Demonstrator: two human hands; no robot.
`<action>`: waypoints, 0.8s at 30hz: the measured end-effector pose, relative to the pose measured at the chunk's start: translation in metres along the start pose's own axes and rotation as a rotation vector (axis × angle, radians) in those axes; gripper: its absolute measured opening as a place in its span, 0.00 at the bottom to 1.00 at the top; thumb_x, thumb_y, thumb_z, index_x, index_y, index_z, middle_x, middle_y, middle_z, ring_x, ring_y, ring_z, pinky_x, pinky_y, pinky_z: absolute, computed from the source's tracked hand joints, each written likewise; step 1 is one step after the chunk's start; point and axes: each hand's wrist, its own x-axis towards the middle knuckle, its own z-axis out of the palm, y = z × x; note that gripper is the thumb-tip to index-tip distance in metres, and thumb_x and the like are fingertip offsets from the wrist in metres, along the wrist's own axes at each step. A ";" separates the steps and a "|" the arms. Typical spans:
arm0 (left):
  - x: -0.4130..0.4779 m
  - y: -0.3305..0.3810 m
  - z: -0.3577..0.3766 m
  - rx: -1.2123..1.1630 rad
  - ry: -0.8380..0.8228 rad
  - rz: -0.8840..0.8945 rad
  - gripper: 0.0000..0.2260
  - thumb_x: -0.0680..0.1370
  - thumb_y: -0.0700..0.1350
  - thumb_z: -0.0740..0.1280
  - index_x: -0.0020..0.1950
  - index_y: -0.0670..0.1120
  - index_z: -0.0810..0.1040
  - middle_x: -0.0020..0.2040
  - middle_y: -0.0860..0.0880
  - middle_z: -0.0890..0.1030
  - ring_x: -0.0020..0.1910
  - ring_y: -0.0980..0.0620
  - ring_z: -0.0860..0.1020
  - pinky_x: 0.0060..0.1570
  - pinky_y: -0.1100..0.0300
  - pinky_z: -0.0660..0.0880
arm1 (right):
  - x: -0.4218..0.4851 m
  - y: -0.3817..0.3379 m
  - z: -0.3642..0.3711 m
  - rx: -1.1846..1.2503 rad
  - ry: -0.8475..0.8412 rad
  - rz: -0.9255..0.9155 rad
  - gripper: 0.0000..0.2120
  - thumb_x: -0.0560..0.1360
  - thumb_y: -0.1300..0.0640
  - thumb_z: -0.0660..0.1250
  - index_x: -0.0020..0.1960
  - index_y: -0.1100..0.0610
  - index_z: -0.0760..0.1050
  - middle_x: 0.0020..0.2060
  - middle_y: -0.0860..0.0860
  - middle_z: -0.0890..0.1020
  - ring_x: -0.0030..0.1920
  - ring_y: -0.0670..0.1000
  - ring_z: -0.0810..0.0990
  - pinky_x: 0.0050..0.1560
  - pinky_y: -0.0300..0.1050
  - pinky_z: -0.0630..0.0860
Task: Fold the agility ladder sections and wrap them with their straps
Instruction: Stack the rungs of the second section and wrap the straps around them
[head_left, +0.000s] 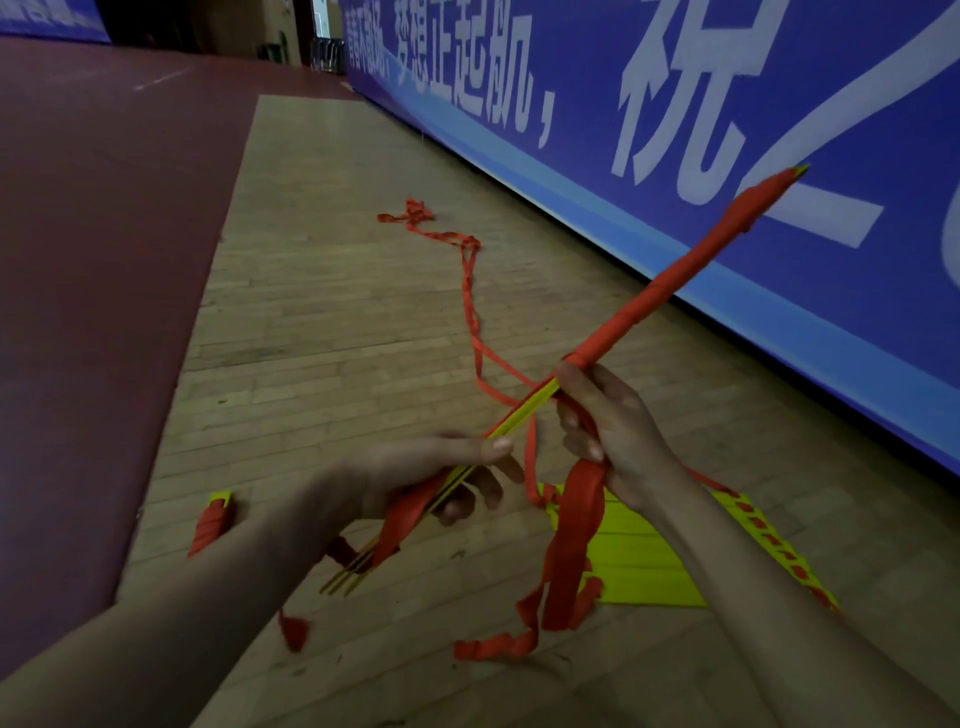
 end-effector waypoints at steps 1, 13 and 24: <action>0.000 -0.003 -0.003 -0.050 -0.011 0.044 0.22 0.71 0.59 0.71 0.53 0.42 0.79 0.37 0.47 0.77 0.25 0.55 0.72 0.26 0.66 0.70 | -0.001 -0.001 -0.002 -0.010 -0.027 0.009 0.11 0.68 0.50 0.69 0.41 0.57 0.72 0.27 0.51 0.69 0.18 0.43 0.60 0.19 0.35 0.54; 0.007 -0.011 -0.003 -0.158 0.004 0.375 0.21 0.62 0.58 0.79 0.42 0.45 0.77 0.32 0.46 0.76 0.23 0.52 0.73 0.24 0.65 0.70 | -0.011 -0.018 -0.022 -0.088 -0.316 0.200 0.13 0.77 0.55 0.58 0.53 0.61 0.76 0.39 0.57 0.83 0.28 0.49 0.76 0.30 0.39 0.72; 0.007 -0.014 0.000 -0.149 0.079 0.406 0.32 0.61 0.55 0.80 0.54 0.37 0.73 0.31 0.45 0.77 0.27 0.53 0.77 0.30 0.64 0.75 | -0.011 -0.006 -0.018 -0.377 -0.049 0.142 0.04 0.71 0.64 0.71 0.46 0.62 0.80 0.29 0.51 0.82 0.24 0.47 0.77 0.26 0.36 0.74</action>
